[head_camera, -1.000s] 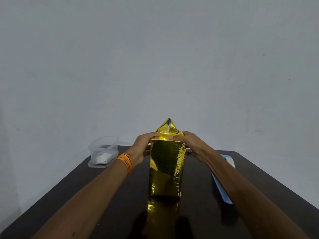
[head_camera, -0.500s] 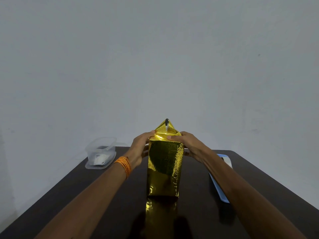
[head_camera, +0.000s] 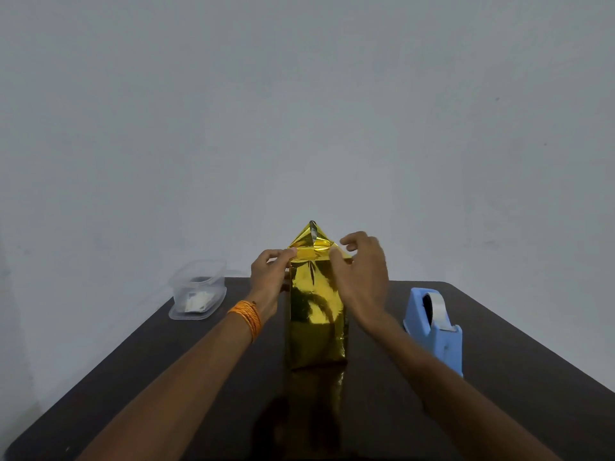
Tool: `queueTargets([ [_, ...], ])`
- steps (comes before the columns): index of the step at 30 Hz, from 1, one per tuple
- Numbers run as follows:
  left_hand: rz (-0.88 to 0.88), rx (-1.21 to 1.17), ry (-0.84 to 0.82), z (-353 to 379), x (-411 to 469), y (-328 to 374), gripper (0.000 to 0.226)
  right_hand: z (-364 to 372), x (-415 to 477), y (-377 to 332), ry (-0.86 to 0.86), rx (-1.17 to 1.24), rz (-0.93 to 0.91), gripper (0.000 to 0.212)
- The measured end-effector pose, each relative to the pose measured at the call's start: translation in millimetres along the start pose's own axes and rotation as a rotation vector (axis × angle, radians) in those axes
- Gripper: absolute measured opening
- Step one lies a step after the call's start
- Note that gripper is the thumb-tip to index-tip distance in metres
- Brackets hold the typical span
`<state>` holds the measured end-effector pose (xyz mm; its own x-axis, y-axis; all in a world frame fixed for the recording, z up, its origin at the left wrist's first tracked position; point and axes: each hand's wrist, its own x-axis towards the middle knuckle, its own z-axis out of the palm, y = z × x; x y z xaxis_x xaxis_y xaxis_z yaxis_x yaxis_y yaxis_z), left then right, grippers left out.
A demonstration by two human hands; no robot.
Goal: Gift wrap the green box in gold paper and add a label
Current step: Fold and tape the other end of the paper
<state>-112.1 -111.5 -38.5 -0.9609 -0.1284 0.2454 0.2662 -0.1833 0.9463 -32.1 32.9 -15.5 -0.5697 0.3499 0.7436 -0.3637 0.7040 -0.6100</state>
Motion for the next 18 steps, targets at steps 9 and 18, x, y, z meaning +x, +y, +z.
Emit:
queueTargets([
  [9,0.117,0.133,0.046,-6,-27,15,0.05,6,-1,-11,-0.318,-0.029,0.034,0.05],
  [18,0.157,0.173,-0.165,-6,-39,31,0.054,12,1,-8,-0.253,-0.364,0.043,0.086],
])
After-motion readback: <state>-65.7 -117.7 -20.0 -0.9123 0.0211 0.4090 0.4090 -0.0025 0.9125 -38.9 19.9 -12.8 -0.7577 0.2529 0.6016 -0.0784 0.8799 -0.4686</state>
